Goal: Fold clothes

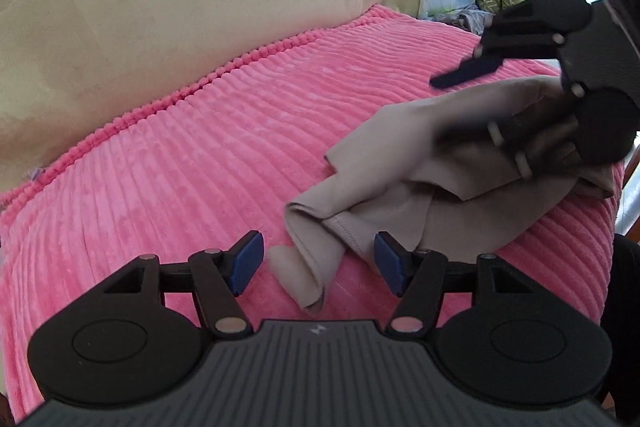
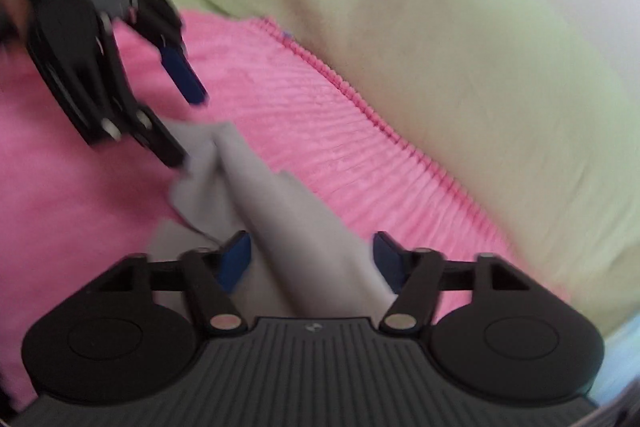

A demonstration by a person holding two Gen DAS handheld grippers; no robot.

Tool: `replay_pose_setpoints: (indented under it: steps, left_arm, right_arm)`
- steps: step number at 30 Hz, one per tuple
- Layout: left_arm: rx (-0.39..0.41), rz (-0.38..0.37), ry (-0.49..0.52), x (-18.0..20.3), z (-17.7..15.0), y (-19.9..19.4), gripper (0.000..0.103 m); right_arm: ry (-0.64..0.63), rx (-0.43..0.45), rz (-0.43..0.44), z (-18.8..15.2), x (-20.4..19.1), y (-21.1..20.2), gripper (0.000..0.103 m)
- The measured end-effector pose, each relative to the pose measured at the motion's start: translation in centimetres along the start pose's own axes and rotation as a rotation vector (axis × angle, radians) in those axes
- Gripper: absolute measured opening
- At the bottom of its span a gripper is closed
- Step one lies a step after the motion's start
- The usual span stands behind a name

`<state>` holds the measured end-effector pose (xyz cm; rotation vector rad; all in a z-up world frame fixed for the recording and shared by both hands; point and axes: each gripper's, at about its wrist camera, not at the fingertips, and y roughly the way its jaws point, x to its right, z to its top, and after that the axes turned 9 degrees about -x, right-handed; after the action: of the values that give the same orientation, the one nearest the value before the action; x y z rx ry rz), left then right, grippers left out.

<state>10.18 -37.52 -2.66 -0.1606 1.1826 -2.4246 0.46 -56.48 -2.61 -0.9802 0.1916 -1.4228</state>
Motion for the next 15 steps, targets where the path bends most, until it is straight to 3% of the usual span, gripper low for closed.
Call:
replay_pose_setpoints:
  steps: [1,3,7,15]
  left_arm:
    - [0.010,-0.005,-0.006,-0.1,0.0,0.0,0.064]
    - [0.022,-0.013,-0.019,-0.2,0.2,0.3,0.065]
    - [0.040,-0.059,-0.034,0.5,1.4,1.9,0.065]
    - [0.076,-0.172,-0.006,4.0,4.3,4.3,0.069]
  right_arm:
    - [0.055,0.002,0.015,0.1,0.9,-0.1,0.001]
    - [0.280,0.046,0.037,-0.5,4.5,-1.2,0.001]
    - [0.570,0.056,-0.028,-3.7,9.8,-1.8,0.001]
    - [0.925,0.051,-0.027,-9.8,14.5,1.2,0.002]
